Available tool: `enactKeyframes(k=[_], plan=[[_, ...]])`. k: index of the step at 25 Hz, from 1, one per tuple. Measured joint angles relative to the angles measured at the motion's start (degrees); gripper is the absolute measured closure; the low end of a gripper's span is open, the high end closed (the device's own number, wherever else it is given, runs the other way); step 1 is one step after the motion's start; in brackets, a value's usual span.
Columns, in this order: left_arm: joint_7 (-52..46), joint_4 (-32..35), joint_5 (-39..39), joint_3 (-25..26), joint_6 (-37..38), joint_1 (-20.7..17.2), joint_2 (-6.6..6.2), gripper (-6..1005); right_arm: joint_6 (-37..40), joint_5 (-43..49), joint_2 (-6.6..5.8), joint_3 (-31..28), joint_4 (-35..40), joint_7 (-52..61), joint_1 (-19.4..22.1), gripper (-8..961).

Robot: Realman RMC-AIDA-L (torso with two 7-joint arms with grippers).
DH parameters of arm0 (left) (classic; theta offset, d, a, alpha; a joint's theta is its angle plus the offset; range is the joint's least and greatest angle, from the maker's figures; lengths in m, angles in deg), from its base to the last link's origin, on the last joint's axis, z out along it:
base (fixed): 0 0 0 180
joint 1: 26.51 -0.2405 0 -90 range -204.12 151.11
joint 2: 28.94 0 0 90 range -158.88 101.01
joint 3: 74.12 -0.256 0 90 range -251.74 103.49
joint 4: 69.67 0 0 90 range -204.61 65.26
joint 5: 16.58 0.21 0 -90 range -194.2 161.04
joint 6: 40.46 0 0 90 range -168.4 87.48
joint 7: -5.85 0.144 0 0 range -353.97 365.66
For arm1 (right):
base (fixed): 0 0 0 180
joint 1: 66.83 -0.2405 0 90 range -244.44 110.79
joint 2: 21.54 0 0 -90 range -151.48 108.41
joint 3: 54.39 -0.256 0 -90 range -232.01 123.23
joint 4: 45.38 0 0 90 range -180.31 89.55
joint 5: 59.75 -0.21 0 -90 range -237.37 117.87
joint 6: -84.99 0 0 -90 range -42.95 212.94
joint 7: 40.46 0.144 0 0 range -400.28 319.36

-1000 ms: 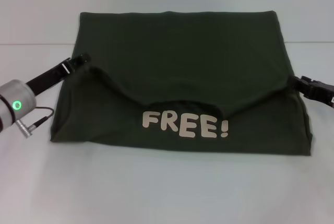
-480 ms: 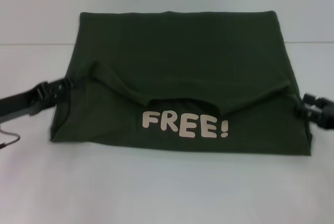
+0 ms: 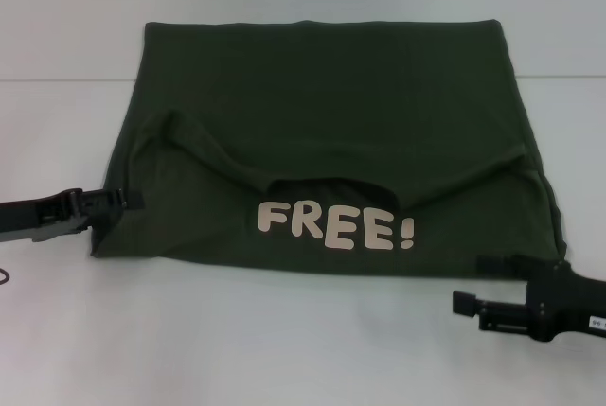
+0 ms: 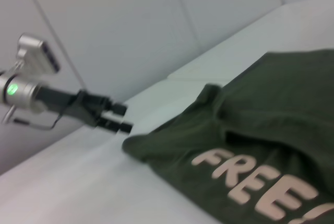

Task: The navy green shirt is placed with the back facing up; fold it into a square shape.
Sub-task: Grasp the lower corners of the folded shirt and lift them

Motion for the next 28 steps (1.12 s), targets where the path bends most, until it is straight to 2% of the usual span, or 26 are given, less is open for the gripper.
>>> enactKeyframes(k=[6,11,16,28], plan=[[1.04,0.04,0.81,-0.56,-1.99,-0.14,0.0,153,-0.25,1.03,0.73,0.96,0.05,-0.15,-0.05,10],[1.12,-0.27,3.37,-1.37,-2.93,-0.03,0.28,153,-0.32,1.07,0.75,0.65,0.03,0.0,-0.02,11],[1.12,0.02,3.62,-2.18,-2.81,0.1,1.14,152,-0.39,1.01,0.76,0.56,-0.11,0.04,-0.15,12],[2.42,0.16,3.91,-2.91,-2.62,1.02,1.42,158,-0.93,1.11,1.24,0.62,-0.16,0.21,-0.48,11]])
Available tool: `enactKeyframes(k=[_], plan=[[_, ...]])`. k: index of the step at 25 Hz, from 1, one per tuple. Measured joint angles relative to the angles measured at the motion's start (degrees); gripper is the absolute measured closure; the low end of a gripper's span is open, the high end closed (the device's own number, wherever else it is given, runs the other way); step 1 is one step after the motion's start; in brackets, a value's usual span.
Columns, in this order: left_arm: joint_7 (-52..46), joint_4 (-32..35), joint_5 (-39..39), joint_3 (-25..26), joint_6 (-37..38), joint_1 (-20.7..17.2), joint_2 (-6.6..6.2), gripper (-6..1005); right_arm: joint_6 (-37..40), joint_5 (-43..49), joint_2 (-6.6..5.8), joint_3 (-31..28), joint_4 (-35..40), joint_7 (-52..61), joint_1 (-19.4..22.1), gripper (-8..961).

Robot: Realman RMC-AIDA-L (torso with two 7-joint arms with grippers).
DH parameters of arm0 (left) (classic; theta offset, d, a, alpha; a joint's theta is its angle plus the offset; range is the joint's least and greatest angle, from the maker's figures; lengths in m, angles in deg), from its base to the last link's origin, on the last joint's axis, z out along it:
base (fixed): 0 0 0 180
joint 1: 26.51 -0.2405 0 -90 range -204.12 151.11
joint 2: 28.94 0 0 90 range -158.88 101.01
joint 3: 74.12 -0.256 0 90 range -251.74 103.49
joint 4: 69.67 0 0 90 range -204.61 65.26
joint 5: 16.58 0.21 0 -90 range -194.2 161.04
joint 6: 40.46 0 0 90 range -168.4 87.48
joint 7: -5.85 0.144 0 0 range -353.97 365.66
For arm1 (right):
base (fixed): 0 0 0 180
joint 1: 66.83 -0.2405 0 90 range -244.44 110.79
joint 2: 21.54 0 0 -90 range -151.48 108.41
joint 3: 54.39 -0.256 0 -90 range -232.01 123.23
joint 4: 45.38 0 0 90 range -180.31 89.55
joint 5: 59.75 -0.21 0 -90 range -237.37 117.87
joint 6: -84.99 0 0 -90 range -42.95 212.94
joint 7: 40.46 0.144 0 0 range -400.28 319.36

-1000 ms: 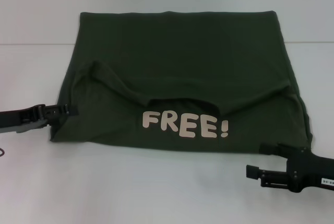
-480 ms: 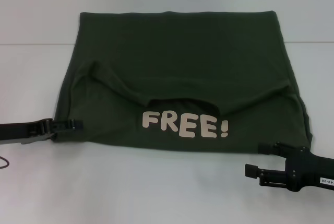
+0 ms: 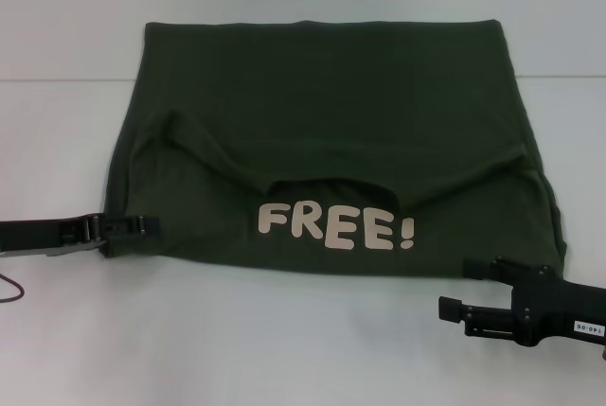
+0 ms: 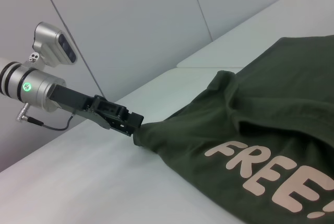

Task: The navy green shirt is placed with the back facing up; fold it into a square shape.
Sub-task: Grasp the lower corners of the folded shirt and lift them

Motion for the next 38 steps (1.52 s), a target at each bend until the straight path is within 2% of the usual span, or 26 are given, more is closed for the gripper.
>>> enactKeyframes(k=[17,27,29,38], plan=[[-0.17,1.5,0.2,-0.02,0.81,0.23,0.0,167,0.0,-0.17,0.22,-0.07,0.17,0.1,-0.34,11],[-0.45,1.77,1.24,-3.37,-0.32,0.71,-0.13,172,0.01,-0.33,0.22,-0.05,0.04,0.19,-0.44,12],[-0.48,2.02,1.33,-3.34,-0.48,0.73,-0.15,416,0.05,-0.34,0.22,-0.05,0.02,0.19,-0.44,11],[-0.12,2.33,2.38,-3.49,-0.62,1.09,-0.07,823,0.36,-0.61,0.1,-0.14,0.23,1.66,-0.44,12]])
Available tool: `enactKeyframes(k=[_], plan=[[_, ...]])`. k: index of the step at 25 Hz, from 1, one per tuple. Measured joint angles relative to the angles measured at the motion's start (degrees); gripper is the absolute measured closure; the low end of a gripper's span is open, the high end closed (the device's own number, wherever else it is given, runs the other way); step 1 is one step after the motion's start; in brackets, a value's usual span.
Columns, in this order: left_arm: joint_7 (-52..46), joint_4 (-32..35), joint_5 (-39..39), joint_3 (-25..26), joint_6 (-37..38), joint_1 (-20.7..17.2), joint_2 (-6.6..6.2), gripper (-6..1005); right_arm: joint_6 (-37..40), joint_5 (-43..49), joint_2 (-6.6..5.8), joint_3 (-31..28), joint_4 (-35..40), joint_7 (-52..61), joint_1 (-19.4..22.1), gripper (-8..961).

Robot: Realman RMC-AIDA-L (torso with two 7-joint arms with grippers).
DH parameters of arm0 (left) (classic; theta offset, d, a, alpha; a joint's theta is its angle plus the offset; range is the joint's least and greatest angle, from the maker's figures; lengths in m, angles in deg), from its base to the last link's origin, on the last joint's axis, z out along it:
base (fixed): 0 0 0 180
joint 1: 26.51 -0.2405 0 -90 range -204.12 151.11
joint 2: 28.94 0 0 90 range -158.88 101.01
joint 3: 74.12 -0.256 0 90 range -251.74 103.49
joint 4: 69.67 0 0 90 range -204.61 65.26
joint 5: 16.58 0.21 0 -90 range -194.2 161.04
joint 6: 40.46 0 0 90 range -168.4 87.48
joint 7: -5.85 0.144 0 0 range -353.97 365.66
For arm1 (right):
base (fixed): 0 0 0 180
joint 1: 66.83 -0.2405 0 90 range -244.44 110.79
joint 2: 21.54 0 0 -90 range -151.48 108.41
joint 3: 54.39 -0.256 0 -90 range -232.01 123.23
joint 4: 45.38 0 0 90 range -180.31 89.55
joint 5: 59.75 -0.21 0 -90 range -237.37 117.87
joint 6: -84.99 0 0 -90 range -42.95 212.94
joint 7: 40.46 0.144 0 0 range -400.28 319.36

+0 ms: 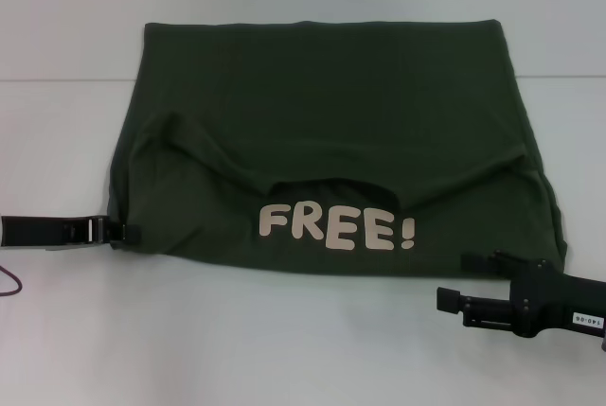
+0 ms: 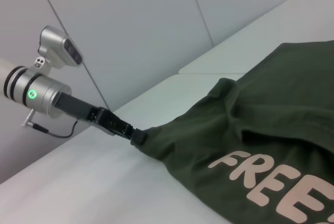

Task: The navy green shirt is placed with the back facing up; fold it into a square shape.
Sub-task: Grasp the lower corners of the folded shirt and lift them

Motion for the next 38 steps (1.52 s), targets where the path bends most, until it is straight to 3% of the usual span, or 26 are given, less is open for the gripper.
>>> enactKeyframes(k=[2,5,8,13,17,20,23,28,38], plan=[[0.03,0.1,0.01,-0.01,0.0,0.0,0.01,904,0.0,-0.16,-0.26,-0.07,0.02,0.94,-0.01,12],[0.06,0.25,0.02,-0.03,0.0,0.0,0.03,915,-0.33,-0.21,-0.87,-0.61,1.25,4.74,-0.04,11],[0.09,0.46,0.02,-0.03,0.09,-0.01,0.03,926,-1.13,0.16,-2.04,-0.85,5.9,15.38,0.39,11],[0.1,0.54,0.01,-0.03,0.4,-0.03,-0.1,945,1.26,4.32,-6.78,-0.29,14.3,36.66,0.36,11],[0.09,0.58,0.01,-0.02,0.62,-0.03,-0.13,945,4.32,13.76,-10.68,-0.13,18.3,54.09,-2.55,11],[0.03,0.59,0.0,-0.01,0.68,-0.03,-0.15,945,6.51,19.84,-12.14,-0.39,18.45,60.89,-5.59,11],[-0.02,0.59,-0.06,-0.02,0.75,0.27,-0.15,946,6.78,25.26,-12.21,-0.26,18.65,64.2,-8.99,11],[-0.07,0.59,-0.04,0.13,1.33,0.65,-0.32,946,4.15,30.56,-10.97,-0.05,17.03,65.11,-13.28,11],[-0.13,0.58,-0.05,0.42,1.42,0.57,-0.5,945,-1.39,30.83,-9.8,2.42,11.32,64.83,-15.71,11]])
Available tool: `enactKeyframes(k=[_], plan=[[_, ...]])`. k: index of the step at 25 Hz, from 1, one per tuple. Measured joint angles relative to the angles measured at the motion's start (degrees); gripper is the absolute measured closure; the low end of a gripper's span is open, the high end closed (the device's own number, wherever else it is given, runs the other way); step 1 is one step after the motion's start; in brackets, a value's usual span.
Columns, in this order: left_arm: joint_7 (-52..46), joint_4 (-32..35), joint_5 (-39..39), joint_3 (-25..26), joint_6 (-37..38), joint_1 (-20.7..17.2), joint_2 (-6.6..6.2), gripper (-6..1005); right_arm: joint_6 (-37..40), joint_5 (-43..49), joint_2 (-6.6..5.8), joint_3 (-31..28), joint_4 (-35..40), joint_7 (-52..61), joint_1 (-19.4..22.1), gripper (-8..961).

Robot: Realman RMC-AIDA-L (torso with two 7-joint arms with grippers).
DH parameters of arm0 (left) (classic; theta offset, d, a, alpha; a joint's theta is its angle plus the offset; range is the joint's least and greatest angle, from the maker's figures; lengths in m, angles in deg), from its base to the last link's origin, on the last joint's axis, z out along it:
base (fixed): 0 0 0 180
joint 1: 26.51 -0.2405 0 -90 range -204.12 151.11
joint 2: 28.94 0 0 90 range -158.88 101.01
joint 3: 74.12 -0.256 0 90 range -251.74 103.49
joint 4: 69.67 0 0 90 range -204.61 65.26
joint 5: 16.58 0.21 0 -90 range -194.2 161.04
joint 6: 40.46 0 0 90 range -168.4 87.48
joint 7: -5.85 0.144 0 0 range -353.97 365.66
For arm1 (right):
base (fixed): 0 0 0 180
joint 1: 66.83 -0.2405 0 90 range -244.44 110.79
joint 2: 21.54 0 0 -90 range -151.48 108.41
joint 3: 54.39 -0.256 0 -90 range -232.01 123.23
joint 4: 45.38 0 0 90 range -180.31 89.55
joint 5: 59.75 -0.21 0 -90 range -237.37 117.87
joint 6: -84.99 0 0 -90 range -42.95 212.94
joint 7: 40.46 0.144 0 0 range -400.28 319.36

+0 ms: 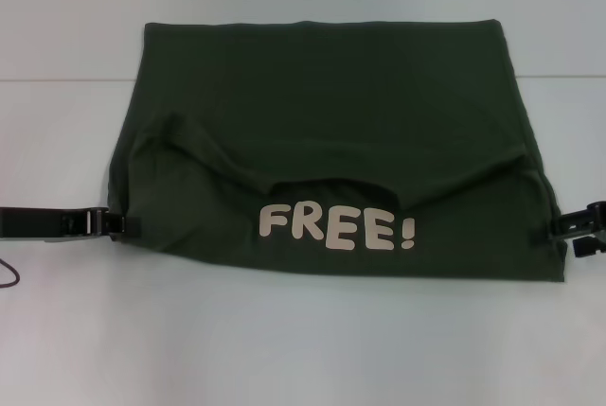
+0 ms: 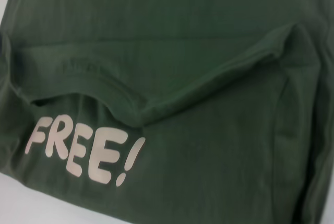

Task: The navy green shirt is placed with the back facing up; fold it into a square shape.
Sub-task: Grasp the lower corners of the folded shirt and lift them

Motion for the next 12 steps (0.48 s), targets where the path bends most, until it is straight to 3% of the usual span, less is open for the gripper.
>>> enactKeyframes(k=[12], plan=[[-0.19,0.0,-0.31,-0.06,0.09,0.23,0.05,945,-2.13,-0.18,0.94,2.07,-0.71,-0.02,0.09,12]])
